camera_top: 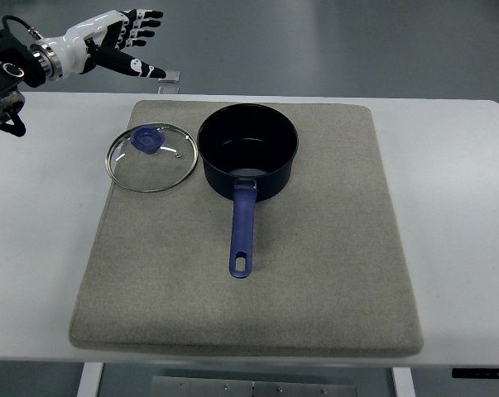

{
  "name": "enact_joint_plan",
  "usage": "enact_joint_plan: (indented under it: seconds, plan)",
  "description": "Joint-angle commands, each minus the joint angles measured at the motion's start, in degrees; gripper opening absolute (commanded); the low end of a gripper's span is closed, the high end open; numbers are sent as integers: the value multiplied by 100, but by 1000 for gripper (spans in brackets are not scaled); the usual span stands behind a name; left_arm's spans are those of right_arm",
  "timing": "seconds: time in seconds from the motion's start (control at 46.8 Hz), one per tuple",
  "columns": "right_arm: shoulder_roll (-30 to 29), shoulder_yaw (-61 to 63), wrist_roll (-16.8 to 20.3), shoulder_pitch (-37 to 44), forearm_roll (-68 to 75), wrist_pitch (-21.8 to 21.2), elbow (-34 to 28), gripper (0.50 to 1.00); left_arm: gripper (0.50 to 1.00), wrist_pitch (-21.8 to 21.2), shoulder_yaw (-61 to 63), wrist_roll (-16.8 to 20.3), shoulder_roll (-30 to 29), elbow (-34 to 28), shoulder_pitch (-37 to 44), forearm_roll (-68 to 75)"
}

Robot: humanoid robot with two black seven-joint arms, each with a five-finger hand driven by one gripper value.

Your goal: Open pot lid and place left with left hand

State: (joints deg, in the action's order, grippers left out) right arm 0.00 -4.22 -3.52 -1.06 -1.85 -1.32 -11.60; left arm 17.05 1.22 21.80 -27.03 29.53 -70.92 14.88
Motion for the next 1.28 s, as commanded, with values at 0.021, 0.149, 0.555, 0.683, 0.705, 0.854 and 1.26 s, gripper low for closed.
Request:
enact_joint_plan:
  seconds: [0.021,0.149,0.555,0.683,0.705,0.854,1.26]
  plan:
    - [0,0,0,-9,0,0,0,917,990,9,-481,0,58,-166,289,-380]
    - [0,0,0,-9,0,0,0,917,992,141,-1184,-18,58,-246,500,-433]
    - [0,0,0,-9,9,9,9,917,992,1397,-2547,-1036,110,-422,1028,-1319]
    - [0,0,0,-9,9,9,18,917,992,1477,-2609,-1801,119,-413,1045,-2391]
    - [0,0,0,-9,9,9,18,917,992,1494,-2618,-1889,119,-413,1045,-2523]
    - [0,0,0,-9,0,0,18,917,992,1582,-2627,-2478,128,-360,1072,-3402]
    - [0,0,0,-9,0,0,18,917,992,1582,-2644,-2760,383,-430,1274,-3922]
